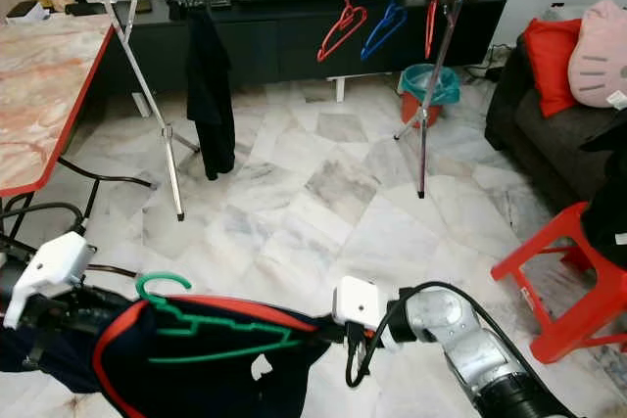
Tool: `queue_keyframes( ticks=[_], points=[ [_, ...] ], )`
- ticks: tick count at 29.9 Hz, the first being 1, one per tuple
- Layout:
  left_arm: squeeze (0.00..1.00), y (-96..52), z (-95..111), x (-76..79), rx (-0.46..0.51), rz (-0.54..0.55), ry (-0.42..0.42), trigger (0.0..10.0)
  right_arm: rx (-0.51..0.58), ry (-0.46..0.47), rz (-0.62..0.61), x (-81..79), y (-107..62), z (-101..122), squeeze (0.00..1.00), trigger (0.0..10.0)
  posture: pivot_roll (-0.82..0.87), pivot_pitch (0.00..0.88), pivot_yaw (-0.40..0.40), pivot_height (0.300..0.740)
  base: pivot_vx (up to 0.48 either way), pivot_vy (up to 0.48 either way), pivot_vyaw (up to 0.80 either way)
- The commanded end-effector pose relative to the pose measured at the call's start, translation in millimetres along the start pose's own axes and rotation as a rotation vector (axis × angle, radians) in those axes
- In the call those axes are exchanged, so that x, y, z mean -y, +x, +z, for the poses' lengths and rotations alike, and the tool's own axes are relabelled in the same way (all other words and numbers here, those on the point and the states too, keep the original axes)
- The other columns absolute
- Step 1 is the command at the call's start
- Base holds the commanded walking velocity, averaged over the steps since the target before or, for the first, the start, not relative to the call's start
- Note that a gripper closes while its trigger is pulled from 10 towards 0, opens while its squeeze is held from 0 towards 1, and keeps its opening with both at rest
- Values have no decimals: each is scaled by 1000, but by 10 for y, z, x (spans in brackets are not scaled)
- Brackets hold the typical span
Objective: Hang hanger
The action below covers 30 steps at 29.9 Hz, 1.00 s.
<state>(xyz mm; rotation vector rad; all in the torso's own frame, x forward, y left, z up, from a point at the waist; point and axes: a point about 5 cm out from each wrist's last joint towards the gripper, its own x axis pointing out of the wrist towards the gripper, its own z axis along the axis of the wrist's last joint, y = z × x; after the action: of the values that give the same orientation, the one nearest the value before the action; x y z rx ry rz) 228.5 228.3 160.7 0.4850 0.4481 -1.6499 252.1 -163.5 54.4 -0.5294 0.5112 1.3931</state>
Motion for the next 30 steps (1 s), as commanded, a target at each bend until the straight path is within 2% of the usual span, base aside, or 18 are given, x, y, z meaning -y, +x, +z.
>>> queue_keyframes(
  ticks=[1,5,7,10,18,19,20,21,23,24,25,28,29,30],
  points=[
    [0,-131,143,48,-15,-44,65,10000,-291,121,-47,-40,-318,-545,0,0,-41,19,4,740,0,0,0],
    [0,-89,193,43,12,-67,79,10000,-320,106,-42,-28,-317,-561,0,0,-40,15,3,740,0,0,0],
    [0,-72,208,58,-8,-95,85,10000,-398,63,-2,-60,-350,-628,0,0,-35,12,1,740,0,0,0],
    [0,-82,201,85,-36,-116,87,10000,-424,59,0,-59,-381,-658,0,0,-35,8,2,740,0,0,0],
    [0,-92,199,64,-22,-96,82,10000,-400,54,-23,-18,-357,-627,0,0,-34,6,2,740,0,0,0],
    [0,-64,215,42,24,-77,78,10000,-368,48,-58,11,-305,-598,0,0,-37,5,3,740,0,0,0],
    [0,-28,231,24,81,-56,70,10000,-324,57,-107,50,-243,-565,0,10000,-35,7,3,740,0,0,0],
    [0,-28,231,24,81,-56,70,10000,-324,57,-107,50,-243,-565,0,10000,-35,7,3,740,0,0,0],
    [0,76,236,24,174,-12,51,10000,-177,112,-244,154,-123,-453,0,10000,-36,16,-1,740,0,0,0],
    [0,151,236,38,224,24,34,10000,-74,193,-339,226,-81,-396,0,10000,-36,19,0,740,0,0,0],
    [0,190,241,39,251,43,28,10000,-31,220,-348,227,-59,-374,0,10000,-34,21,-2,740,0,0,0],
    [0,234,251,40,275,56,23,10000,1,239,-336,206,-29,-360,0,10000,-36,23,-4,740,0,0,0],
    [0,258,261,50,289,54,23,10000,26,251,-330,197,-18,-346,890,10000,-37,24,-3,740,0,0,0],
    [0,263,263,52,293,53,23,10000,32,252,-330,196,-15,-344,890,10000,-37,24,-3,740,0,0,0]
  ],
)
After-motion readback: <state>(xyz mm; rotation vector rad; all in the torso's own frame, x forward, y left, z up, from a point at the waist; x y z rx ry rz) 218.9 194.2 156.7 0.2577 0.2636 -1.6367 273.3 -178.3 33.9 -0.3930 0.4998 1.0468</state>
